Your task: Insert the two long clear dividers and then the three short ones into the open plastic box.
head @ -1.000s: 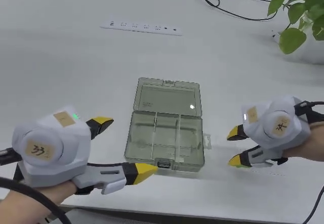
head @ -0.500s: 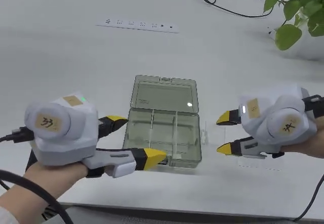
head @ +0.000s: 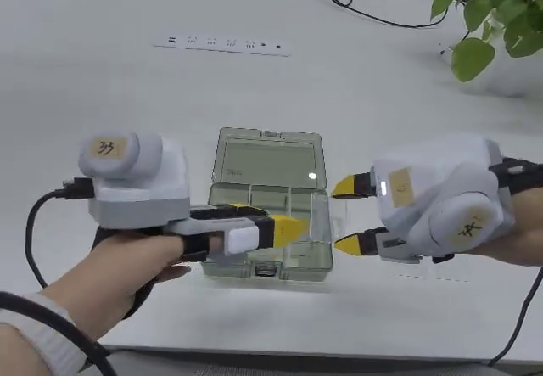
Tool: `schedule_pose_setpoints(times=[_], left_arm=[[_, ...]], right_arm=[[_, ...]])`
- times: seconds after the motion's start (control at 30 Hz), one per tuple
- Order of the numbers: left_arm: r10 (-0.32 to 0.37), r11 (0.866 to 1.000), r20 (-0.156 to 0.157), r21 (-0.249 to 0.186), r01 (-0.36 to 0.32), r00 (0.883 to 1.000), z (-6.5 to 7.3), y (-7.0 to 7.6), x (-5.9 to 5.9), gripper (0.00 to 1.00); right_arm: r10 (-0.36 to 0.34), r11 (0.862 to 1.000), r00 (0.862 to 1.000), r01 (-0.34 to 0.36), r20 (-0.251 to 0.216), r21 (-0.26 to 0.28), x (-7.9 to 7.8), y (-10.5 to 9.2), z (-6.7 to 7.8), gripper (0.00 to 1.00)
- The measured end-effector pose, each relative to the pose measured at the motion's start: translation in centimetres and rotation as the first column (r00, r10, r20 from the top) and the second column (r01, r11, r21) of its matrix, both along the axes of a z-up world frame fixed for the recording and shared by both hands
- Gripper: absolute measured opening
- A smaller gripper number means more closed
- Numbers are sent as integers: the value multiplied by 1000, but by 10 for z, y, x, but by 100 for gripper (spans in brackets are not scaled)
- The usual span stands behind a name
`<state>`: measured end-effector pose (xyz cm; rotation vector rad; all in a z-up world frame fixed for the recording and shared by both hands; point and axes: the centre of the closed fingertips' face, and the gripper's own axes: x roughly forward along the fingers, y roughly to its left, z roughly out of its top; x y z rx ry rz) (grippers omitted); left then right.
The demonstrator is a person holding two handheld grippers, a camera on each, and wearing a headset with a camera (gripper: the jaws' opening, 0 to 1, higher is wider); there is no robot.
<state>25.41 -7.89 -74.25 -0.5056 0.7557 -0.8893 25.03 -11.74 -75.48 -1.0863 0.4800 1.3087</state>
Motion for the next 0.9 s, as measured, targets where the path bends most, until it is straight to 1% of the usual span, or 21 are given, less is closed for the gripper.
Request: schedule_pose_setpoints(times=[0.07,0.1,0.13,0.2,0.23,0.33,0.37,0.53,0.6,0.7,0.8,0.83,0.87,0.9], left_arm=[[-8,1000,-27,-2,8,1000,-2,-4,-2,32],[-13,1000,-32,-2,13,999,-3,-6,-3,31],[-17,1000,-43,-3,17,999,-4,-8,-4,29],[-19,1000,-48,-2,19,999,-6,-10,-5,25],[-20,1000,-58,-1,20,998,-7,-11,-6,23],[-19,1000,-72,-15,18,997,-6,-12,-8,11],[-18,1000,-74,-22,16,997,-6,-13,-8,9],[-25,999,-101,-36,22,995,-7,-16,-11,9],[-33,999,-109,-40,29,994,-8,-16,-11,6],[-27,998,-132,-65,19,991,-7,-18,-11,1],[-32,996,-152,-88,19,988,-6,-19,-13,0],[-40,994,-163,-106,23,986,-5,-20,-14,0],[-35,994,-169,-112,16,985,-5,-19,-14,0],[-35,994,-165,-108,17,986,-6,-18,-14,0]], right_arm=[[11,1000,1000,-11,9,0,-1,3,1,33],[16,1000,1000,-16,16,-2,-1,4,1,33],[23,1000,1000,-23,18,-5,-1,5,1,33],[31,999,999,-31,19,-7,-2,7,1,33],[34,999,999,-34,19,-7,-3,8,1,33],[38,999,999,-38,17,-4,-4,10,1,33],[41,999,999,-41,16,-1,-4,11,2,33],[53,999,999,-52,15,-2,-6,14,2,33],[60,998,998,-59,18,-2,-6,15,2,33],[67,998,997,-67,25,-4,-7,16,3,33],[75,997,997,-75,31,-9,-7,17,2,33],[76,997,997,-76,29,-10,-8,17,2,33],[76,997,997,-76,27,-9,-8,17,2,33],[80,997,996,-80,29,-8,-8,17,2,33]])
